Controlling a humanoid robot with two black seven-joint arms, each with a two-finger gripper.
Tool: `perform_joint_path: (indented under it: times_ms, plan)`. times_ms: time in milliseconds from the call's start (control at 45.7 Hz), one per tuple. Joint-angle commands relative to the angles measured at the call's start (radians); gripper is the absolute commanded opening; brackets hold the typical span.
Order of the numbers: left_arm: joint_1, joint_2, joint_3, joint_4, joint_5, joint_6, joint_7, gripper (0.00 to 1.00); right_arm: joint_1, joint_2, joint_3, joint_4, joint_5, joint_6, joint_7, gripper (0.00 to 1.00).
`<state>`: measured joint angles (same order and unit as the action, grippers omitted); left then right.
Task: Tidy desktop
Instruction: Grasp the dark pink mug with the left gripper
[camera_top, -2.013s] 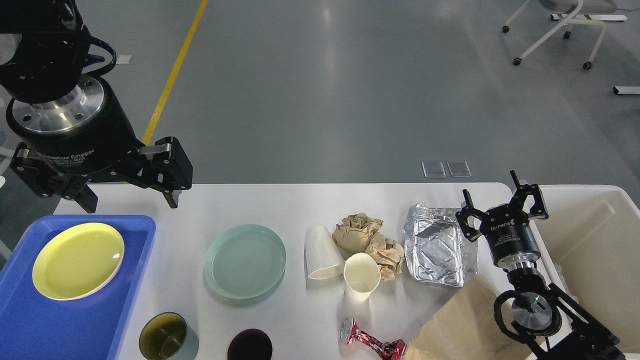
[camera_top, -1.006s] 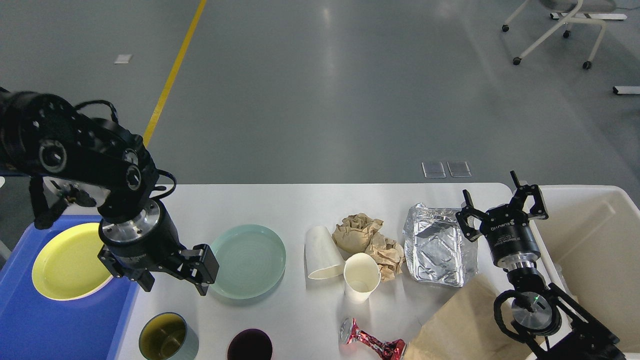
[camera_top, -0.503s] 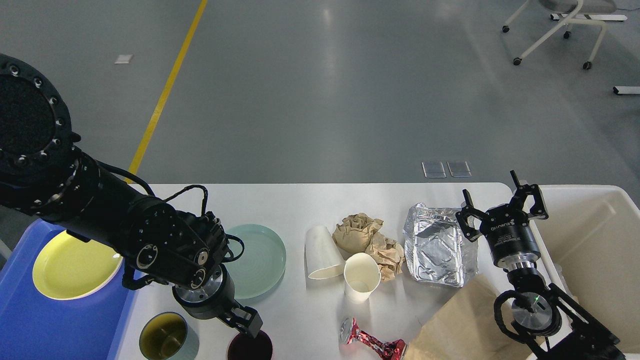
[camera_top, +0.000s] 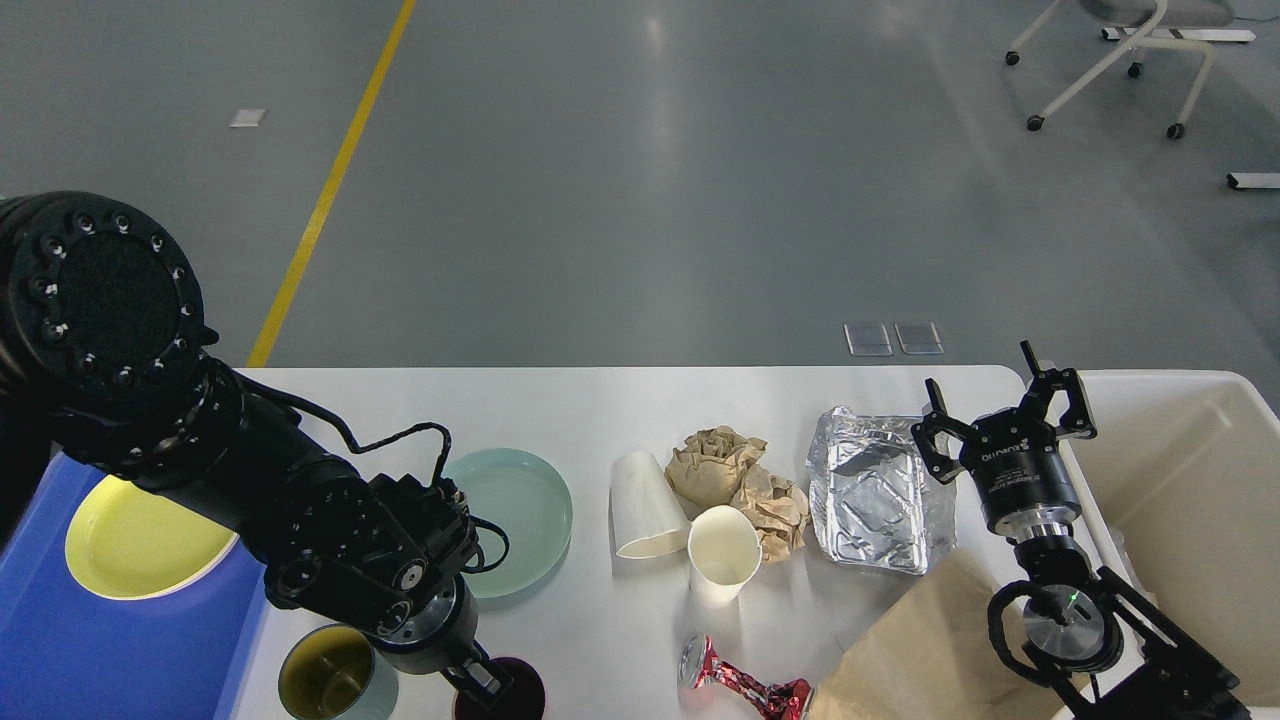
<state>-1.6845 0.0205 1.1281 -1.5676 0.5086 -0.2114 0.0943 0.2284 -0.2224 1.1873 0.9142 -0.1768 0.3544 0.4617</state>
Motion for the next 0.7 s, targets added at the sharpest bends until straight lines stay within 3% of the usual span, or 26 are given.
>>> perform_joint_path:
  times_ms: [0, 284, 525, 678]
  plan:
    - [0.028, -0.004, 0.001, 0.015, -0.001, 0.0, 0.004, 0.4, 0.0, 0.0, 0.0, 0.0, -0.001, 0.0, 0.0, 1.0]
    - [0.058, -0.017, 0.005, 0.05, -0.007, -0.005, 0.005, 0.1, -0.001, 0.0, 0.0, 0.0, 0.0, 0.0, 0.0, 1.0]
    - [0.057, -0.016, 0.007, 0.054, -0.01, -0.006, 0.008, 0.0, 0.0, 0.0, 0.0, 0.0, -0.001, 0.0, 0.0, 1.0]
    - [0.052, -0.011, 0.005, 0.054, -0.007, -0.005, 0.008, 0.0, 0.0, 0.0, 0.0, 0.0, -0.001, 0.0, 0.0, 1.0]
